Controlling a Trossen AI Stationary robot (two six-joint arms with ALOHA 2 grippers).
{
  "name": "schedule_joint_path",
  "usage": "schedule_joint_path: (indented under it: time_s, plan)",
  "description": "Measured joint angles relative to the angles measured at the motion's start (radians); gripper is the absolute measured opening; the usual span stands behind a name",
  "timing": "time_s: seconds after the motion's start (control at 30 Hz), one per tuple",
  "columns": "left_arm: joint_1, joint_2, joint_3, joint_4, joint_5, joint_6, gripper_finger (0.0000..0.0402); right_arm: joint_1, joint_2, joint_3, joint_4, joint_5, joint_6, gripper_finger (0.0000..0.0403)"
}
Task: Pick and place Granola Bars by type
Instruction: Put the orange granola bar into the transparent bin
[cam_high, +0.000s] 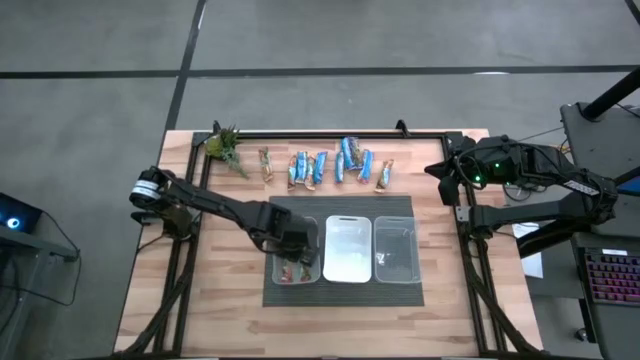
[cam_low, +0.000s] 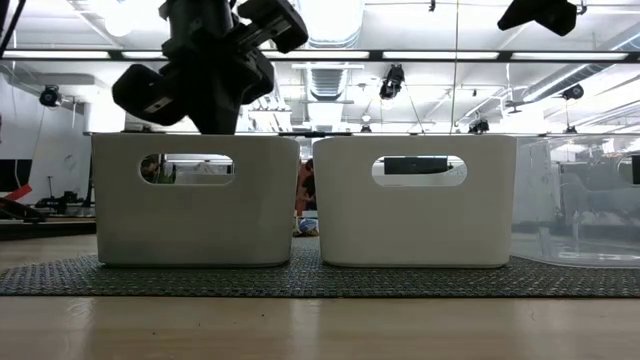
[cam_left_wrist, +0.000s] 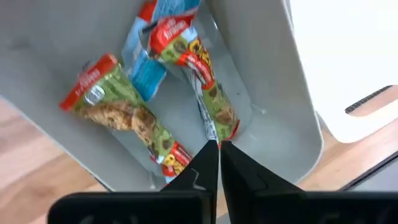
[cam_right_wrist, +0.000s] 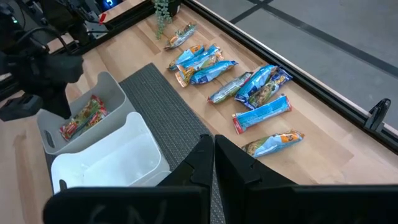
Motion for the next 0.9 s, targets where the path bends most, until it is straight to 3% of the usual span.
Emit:
schedule_joint_path:
  time_s: [0.23,0.4,0.5,0.7,0.9]
  plan:
    - [0.026,-0.002,0.023,-0.004,-0.038,0.105,0.0,0.0,0.0,0.0,0.0,0.0,0.0,0.0008]
    - [0.053,-0.003,0.094,-0.027,-0.089,0.275,0.0,0.0,0.0,0.0,0.0,0.0,0.0,0.0008]
    - [0.06,-0.004,0.163,-0.082,-0.192,0.364,0.0,0.0,0.0,0.0,0.0,0.0,0.0,0.0008]
    - [0.062,-0.029,0.245,-0.097,-0.509,0.504,0.0,0.0,0.0,0.0,0.0,0.0,-0.002,0.0008]
    - [0.079,-0.13,0.159,0.068,-0.573,0.645,0.0,0.0,0.0,0.0,0.0,0.0,-0.004,0.0008]
